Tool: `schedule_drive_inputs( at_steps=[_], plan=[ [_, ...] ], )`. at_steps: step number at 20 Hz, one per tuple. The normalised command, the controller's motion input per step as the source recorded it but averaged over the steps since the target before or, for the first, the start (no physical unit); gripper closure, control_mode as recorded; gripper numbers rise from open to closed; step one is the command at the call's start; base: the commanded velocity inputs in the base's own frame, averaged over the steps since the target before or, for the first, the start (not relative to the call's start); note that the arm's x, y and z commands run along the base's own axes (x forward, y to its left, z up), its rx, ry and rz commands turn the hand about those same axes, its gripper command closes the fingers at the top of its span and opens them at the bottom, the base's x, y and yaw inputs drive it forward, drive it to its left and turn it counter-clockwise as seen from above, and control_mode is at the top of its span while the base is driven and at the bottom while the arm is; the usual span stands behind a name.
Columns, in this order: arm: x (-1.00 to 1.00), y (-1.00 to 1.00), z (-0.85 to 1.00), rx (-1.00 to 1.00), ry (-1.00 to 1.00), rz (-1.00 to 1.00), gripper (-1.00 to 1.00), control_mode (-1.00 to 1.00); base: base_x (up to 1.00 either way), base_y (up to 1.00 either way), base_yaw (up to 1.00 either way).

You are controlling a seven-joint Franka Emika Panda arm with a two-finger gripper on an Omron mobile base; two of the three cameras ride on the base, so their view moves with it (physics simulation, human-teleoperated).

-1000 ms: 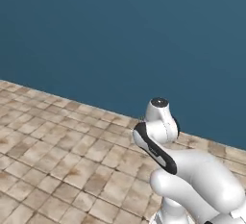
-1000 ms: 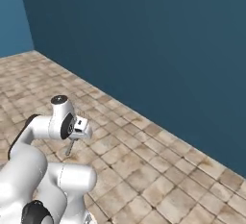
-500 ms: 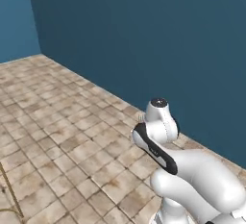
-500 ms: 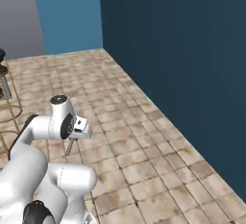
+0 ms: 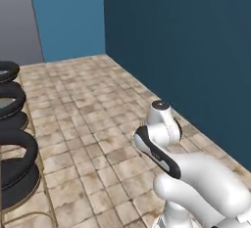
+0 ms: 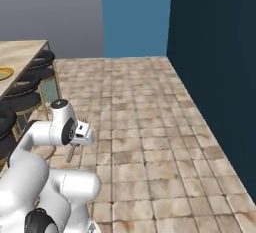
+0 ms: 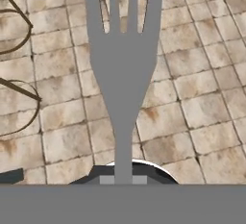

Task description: Take the fork and place it on the left side of the plate. Then take the spoon and place it on the right side of the plate. Make sure they're directly next to the plate.

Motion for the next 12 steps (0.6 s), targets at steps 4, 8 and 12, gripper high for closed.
schedule_drive_inputs(
  at_steps=[4, 8, 12],
  plan=[
    [0.0, 0.0, 0.0, 0.0, 0.0, 0.0, 1.0, 1.0, 1.0, -0.04, 0.43],
    [0.0, 0.0, 0.0, 0.0, 0.0, 0.0, 1.0, 1.0, 1.0, -0.04, 0.43],
    [0.0, 0.0, 0.0, 0.0, 0.0, 0.0, 1.0, 1.0, 1.0, -0.09, 0.43]
  ],
)
